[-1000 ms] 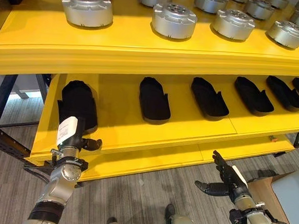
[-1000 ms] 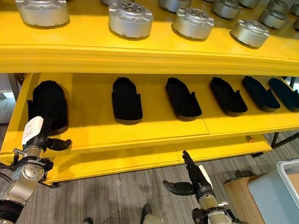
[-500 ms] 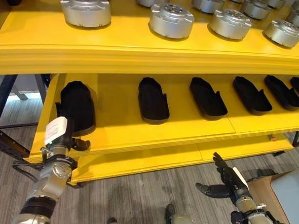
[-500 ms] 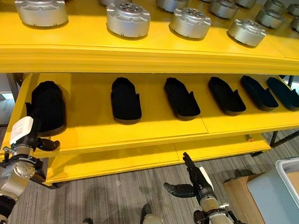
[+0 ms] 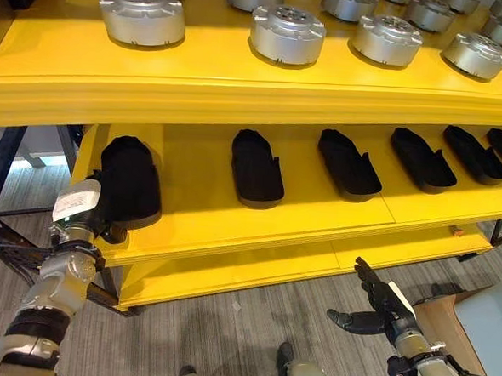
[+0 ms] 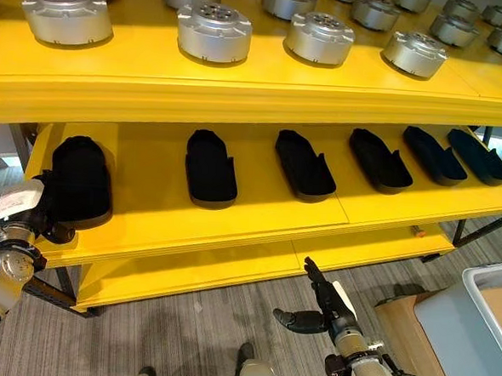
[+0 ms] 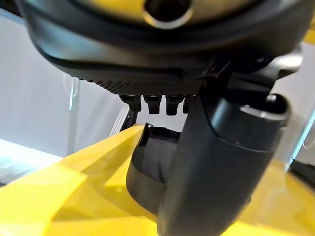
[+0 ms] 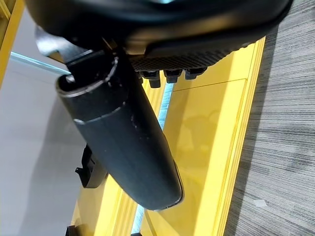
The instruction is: Move parts from the plastic box to the shelf.
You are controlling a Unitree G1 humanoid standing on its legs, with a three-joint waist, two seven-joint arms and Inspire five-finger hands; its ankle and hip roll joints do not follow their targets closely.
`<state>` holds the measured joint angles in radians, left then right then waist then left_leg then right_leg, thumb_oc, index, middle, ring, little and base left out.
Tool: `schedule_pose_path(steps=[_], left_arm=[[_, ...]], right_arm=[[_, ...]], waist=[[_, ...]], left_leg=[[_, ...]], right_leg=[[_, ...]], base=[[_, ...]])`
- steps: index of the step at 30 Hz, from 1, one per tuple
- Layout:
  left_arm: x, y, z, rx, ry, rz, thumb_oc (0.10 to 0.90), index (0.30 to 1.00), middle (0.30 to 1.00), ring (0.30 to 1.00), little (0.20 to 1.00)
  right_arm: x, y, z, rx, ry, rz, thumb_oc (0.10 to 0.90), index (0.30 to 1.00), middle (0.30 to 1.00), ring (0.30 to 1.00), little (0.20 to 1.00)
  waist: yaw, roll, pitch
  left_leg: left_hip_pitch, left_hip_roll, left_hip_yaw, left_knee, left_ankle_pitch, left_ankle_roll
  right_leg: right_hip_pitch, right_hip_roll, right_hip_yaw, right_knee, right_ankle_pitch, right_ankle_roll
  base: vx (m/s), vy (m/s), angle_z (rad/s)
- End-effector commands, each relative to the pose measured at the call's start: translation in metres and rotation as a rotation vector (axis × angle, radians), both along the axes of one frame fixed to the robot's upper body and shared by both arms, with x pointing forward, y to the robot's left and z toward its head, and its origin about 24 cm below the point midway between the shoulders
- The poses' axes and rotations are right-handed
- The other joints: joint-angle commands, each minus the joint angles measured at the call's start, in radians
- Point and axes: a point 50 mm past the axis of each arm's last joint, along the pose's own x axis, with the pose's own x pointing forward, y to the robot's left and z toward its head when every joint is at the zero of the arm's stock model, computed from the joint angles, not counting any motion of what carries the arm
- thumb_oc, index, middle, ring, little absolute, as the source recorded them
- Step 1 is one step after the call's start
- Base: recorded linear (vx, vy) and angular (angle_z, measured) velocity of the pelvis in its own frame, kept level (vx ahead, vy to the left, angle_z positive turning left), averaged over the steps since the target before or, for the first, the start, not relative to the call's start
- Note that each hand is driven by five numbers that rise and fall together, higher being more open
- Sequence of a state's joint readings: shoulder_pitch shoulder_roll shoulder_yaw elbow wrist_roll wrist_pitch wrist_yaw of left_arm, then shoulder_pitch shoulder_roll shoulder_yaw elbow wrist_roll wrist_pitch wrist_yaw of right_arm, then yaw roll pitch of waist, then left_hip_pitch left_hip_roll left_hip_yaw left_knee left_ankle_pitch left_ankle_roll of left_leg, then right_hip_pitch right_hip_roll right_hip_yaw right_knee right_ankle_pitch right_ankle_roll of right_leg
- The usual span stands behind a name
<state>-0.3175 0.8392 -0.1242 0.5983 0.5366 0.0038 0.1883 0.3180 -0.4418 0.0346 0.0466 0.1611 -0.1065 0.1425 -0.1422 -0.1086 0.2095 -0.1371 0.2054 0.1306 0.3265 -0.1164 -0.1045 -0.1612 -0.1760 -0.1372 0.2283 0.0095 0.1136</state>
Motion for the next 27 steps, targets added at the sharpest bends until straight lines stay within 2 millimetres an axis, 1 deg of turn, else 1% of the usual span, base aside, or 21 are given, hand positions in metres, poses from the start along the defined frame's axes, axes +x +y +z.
schedule_pose_path(steps=[1, 5, 8, 10, 15, 22, 27], left_arm=[[0.018, 0.015, 0.072, 0.205, -0.137, -0.024, 0.9, 1.0, 1.0, 1.0, 1.0], [0.023, 0.013, 0.073, 0.264, -0.083, -0.048, 0.9, 1.0, 1.0, 1.0, 1.0], [0.027, 0.009, 0.076, 0.281, -0.076, -0.07, 0.9, 1.0, 1.0, 1.0, 1.0], [0.026, 0.012, 0.074, 0.285, -0.057, -0.064, 0.9, 1.0, 1.0, 1.0, 1.0], [0.031, 0.01, 0.072, 0.285, -0.032, -0.064, 0.9, 1.0, 1.0, 1.0, 1.0], [0.032, 0.018, 0.073, 0.294, -0.007, -0.025, 0.9, 1.0, 1.0, 1.0, 1.0], [0.033, 0.019, 0.081, 0.307, -0.014, -0.017, 0.9, 1.0, 1.0, 1.0, 1.0]], right_arm=[[0.013, -0.005, 0.037, -0.011, -0.203, 0.034, 0.9, 1.0, 1.0, 1.0, 1.0], [0.011, -0.004, 0.036, -0.008, -0.2, 0.046, 0.9, 1.0, 1.0, 1.0, 1.0], [0.011, -0.004, 0.036, -0.002, -0.201, 0.046, 0.9, 1.0, 1.0, 1.0, 1.0], [0.011, -0.004, 0.037, -0.005, -0.203, 0.046, 0.9, 1.0, 1.0, 1.0, 1.0], [0.012, -0.004, 0.037, -0.002, -0.206, 0.045, 0.9, 1.0, 1.0, 1.0, 1.0], [0.011, -0.004, 0.037, -0.001, -0.202, 0.048, 0.9, 1.0, 1.0, 1.0, 1.0], [0.01, -0.006, 0.036, -0.007, -0.195, 0.042, 0.9, 1.0, 1.0, 1.0, 1.0]], waist=[[-0.019, -0.027, -0.038], [-0.024, -0.026, -0.037], [-0.024, -0.027, -0.035], [-0.025, -0.028, -0.033], [-0.028, -0.03, -0.031], [-0.033, -0.029, -0.031], [-0.034, -0.028, -0.03]], left_leg=[[-0.068, 0.021, -0.024, 0.064, -0.037, 0.015], [-0.071, 0.023, -0.022, 0.073, -0.039, 0.015], [-0.075, 0.023, -0.023, 0.075, -0.038, 0.015], [-0.078, 0.022, -0.024, 0.078, -0.038, 0.016], [-0.087, 0.023, -0.024, 0.08, -0.036, 0.016], [-0.097, 0.025, -0.024, 0.088, -0.036, 0.016], [-0.096, 0.029, -0.023, 0.088, -0.035, 0.014]], right_leg=[[0.121, -0.043, 0.016, -0.079, -0.056, 0.064], [0.118, -0.043, 0.019, -0.074, -0.056, 0.065], [0.114, -0.043, 0.019, -0.074, -0.055, 0.066], [0.112, -0.044, 0.02, -0.072, -0.054, 0.066], [0.105, -0.044, 0.018, -0.071, -0.054, 0.066], [0.094, -0.041, 0.023, -0.065, -0.054, 0.066], [0.091, -0.04, 0.024, -0.062, -0.055, 0.065]], base=[[0.0, 0.0, 0.0], [0.0, 0.0, 0.0], [0.0, 0.0, 0.0], [0.0, 0.0, 0.0], [0.0, 0.0, 0.0], [0.0, 0.0, 0.0], [0.0, 0.0, 0.0]])
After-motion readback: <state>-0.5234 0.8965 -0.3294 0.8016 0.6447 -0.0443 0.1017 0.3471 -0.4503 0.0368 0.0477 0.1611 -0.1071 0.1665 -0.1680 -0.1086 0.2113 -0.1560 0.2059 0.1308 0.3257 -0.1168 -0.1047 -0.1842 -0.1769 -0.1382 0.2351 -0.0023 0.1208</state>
